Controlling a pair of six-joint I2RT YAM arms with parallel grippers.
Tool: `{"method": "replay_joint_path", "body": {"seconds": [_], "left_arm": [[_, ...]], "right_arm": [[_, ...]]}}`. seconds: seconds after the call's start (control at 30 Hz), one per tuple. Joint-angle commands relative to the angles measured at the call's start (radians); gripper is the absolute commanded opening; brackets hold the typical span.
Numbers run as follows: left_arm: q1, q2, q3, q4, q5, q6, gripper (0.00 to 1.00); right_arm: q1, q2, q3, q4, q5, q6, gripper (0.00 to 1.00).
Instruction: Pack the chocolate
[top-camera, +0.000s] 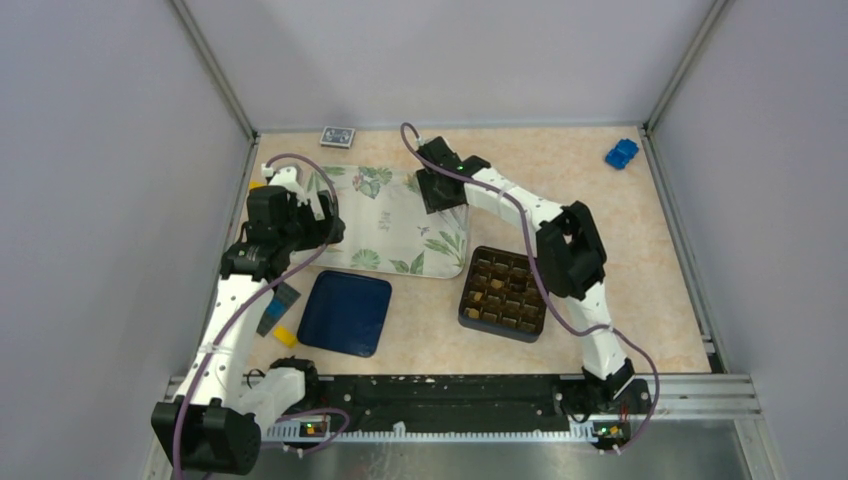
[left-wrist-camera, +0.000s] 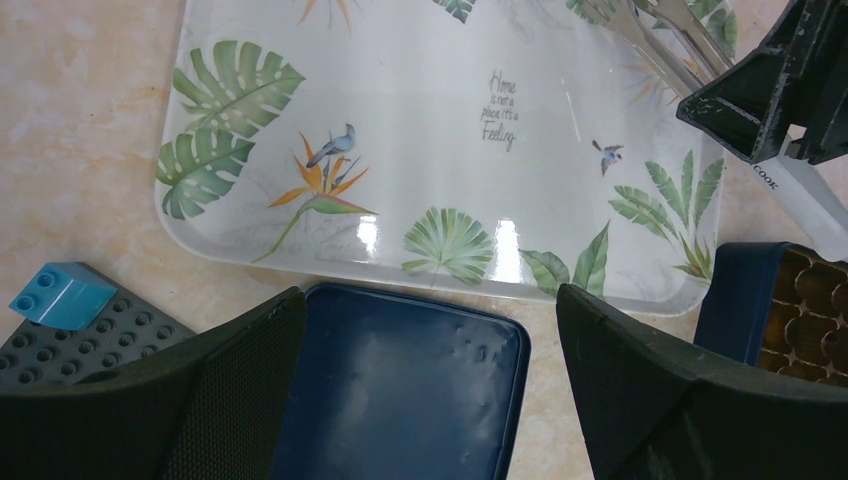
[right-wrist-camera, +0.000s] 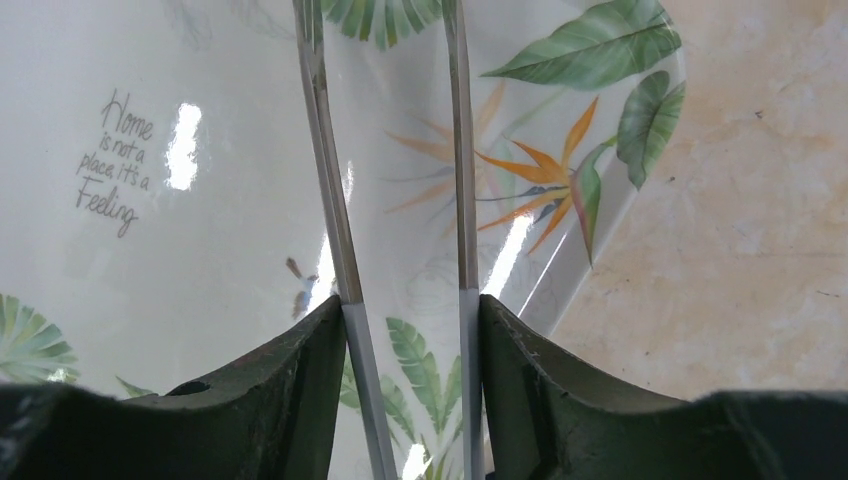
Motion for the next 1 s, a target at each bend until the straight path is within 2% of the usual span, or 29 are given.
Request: {"method": "replay_joint_path", "body": {"seconds": [0.0, 0.97], "left_arm": [[0.003, -0.022, 0.025, -0.004, -0.013, 0.019, 0.99], [0.003, -0.031, 0.028, -0.018, -0.027, 0.019, 0.99]], "right_arm": [[0.008, 0.033, 0.075, 0.028, 0.004, 0.010, 0.49], [0.054, 0.151, 0.275, -0.036, -0.039, -0.066, 0.48]]}}
